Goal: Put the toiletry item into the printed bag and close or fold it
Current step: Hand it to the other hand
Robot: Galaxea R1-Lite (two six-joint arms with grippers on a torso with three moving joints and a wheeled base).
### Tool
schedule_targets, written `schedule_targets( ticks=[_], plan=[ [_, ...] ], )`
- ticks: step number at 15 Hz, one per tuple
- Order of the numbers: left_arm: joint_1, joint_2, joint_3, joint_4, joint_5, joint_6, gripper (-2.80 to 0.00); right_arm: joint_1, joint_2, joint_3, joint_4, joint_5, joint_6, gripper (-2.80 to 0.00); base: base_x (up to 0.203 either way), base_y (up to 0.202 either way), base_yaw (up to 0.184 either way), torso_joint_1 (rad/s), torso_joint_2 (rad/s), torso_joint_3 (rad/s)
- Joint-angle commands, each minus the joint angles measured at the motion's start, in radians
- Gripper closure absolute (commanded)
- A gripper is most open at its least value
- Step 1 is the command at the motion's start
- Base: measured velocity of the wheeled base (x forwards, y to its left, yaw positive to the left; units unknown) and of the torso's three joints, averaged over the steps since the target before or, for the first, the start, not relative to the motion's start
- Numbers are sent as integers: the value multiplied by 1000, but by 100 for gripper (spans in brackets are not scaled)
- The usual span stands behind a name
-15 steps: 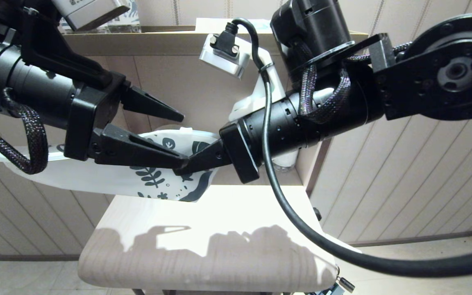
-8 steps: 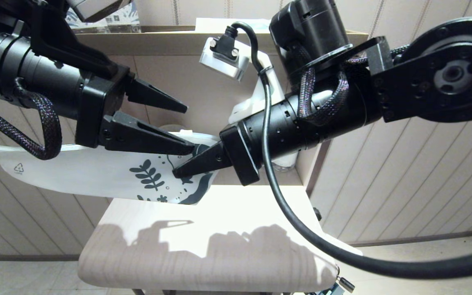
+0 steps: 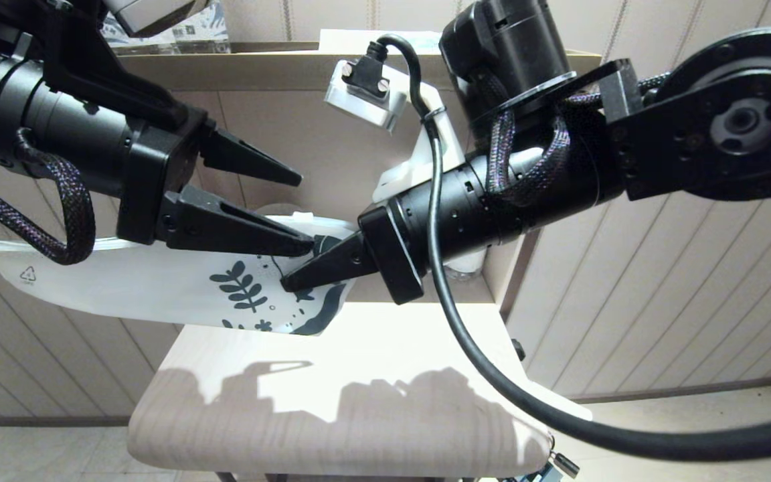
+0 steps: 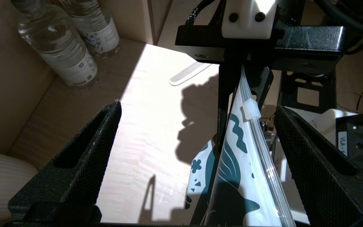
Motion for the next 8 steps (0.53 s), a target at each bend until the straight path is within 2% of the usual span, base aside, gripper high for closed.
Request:
schedule_targets(
  ticks=[1, 3, 4, 8],
  plan=[
    [0, 1, -8, 1, 10, 4, -280, -1, 2, 0, 3, 4, -2, 0, 0, 0, 0, 0, 0, 0],
    [0, 6, -30, 11, 44, 4, -280, -1, 4, 0, 4, 5, 2, 0, 0, 0, 0, 0, 0, 0],
    [-1, 9, -42, 24, 59, 3, 0, -3, 4, 0, 4, 6, 5, 0, 0, 0, 0, 0, 0, 0],
    [-2, 13, -53, 46, 70, 5, 0, -3, 10, 0, 1, 7, 5, 0, 0, 0, 0, 0, 0, 0]
  ],
)
